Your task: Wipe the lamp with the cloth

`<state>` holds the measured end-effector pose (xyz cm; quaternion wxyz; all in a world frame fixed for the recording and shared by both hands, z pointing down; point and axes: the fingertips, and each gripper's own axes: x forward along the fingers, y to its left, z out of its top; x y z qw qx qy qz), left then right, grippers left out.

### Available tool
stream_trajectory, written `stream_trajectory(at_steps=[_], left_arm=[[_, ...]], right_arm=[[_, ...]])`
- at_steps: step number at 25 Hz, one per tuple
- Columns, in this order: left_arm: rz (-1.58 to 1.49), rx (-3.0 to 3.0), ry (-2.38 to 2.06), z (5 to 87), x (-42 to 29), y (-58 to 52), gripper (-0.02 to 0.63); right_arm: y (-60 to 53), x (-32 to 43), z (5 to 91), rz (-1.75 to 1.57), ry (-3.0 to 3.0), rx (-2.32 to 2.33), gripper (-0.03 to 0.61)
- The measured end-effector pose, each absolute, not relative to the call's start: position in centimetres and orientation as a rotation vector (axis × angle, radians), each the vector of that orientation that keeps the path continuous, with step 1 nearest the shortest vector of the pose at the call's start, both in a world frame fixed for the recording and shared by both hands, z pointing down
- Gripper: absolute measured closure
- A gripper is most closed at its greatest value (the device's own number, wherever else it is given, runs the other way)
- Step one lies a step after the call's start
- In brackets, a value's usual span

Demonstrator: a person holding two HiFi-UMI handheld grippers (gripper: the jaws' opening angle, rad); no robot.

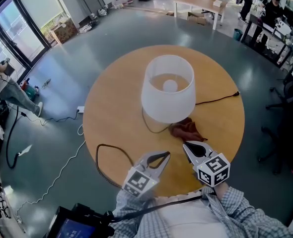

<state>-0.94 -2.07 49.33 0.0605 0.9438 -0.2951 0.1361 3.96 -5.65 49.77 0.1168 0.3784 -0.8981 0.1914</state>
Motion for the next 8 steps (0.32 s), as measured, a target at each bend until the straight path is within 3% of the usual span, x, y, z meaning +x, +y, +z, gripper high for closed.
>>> stream_trajectory(at_steps=[8], left_arm=[[0.411,2.852,-0.894,49.39,-0.91,-2.07,0.609]], right_arm=[[-5.77,4.07,50.07,0.580,-2.620,1.106,0.575]])
